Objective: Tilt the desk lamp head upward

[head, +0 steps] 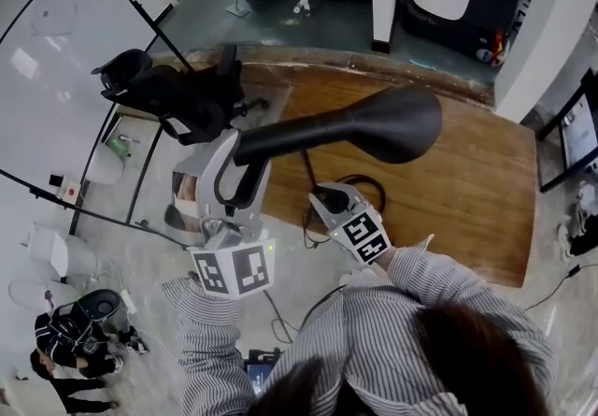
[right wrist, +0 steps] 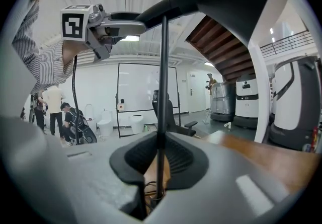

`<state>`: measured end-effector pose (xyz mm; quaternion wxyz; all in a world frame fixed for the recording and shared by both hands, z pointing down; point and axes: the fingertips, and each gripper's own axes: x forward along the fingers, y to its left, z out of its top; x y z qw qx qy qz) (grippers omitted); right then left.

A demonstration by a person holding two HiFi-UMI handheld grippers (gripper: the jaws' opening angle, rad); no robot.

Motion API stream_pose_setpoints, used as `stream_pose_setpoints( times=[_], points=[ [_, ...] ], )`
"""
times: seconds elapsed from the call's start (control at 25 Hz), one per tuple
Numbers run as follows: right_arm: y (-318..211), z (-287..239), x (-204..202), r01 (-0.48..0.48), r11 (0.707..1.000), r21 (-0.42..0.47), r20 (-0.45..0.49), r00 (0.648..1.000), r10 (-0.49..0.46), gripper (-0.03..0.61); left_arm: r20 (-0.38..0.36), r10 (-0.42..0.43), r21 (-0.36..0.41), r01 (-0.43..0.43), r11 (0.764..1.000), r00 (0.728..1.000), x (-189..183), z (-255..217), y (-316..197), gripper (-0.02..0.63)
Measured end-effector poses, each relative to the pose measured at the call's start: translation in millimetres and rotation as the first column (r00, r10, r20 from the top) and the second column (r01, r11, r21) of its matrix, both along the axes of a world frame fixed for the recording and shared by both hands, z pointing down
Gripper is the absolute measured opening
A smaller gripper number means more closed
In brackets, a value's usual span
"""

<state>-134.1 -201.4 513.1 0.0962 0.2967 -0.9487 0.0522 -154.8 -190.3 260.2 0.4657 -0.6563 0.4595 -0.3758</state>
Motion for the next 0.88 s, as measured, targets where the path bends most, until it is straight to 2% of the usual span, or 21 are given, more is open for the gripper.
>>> stream_pose_setpoints(
  times=[0.2, 0.48, 0.76, 0.88],
  points=[
    [-1, -2, -1, -0.001, 1.0, -0.003, 0.007, 1.0, 0.001, 0.043, -0.128, -0.008, 0.005, 0.008, 1.0, 0.992, -5, 7, 0, 0.267],
    [-2, -5, -1, 0.009, 1.0, -0.01, 0.06, 0.998, -0.009, 0.043, -0.237, -0.014, 0.018, 0.019, 1.0, 0.971, -8, 11, -1, 0.265],
    [-1, -7, -1, 0.022, 1.0, -0.013, 0.08, 0.997, -0.021, 0.043, -0.381, -0.029, 0.031, 0.044, 0.999, 0.924, -10, 20, 0, 0.265],
    [0, -7, -1, 0.015, 1.0, -0.013, 0.083, 0.996, -0.014, 0.043, -0.443, -0.033, 0.038, 0.055, 0.998, 0.896, -11, 23, 2, 0.265]
  ],
)
